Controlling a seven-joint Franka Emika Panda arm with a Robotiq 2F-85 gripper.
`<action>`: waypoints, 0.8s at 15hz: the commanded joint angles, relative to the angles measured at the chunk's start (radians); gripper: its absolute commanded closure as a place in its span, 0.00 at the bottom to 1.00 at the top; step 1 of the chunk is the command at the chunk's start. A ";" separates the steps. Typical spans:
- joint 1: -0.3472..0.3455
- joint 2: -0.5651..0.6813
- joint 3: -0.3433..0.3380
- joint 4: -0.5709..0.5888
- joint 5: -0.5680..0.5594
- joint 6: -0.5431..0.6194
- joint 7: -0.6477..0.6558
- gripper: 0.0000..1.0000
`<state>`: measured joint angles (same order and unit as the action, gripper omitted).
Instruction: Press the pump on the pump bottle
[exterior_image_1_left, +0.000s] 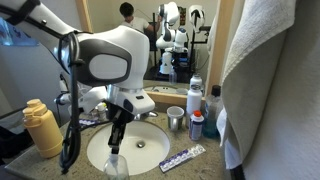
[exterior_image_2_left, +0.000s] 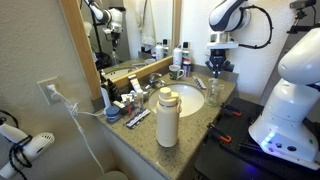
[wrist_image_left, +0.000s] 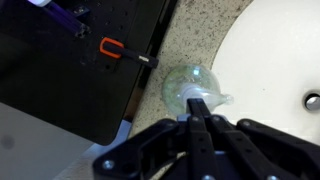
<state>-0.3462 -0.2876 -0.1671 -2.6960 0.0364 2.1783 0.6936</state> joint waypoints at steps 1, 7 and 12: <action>-0.002 0.000 0.015 -0.043 -0.041 0.040 0.034 1.00; 0.002 -0.046 0.038 -0.051 -0.071 0.028 0.051 1.00; 0.003 -0.088 0.060 -0.058 -0.094 0.016 0.068 1.00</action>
<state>-0.3439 -0.3325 -0.1265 -2.7174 -0.0301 2.1806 0.7143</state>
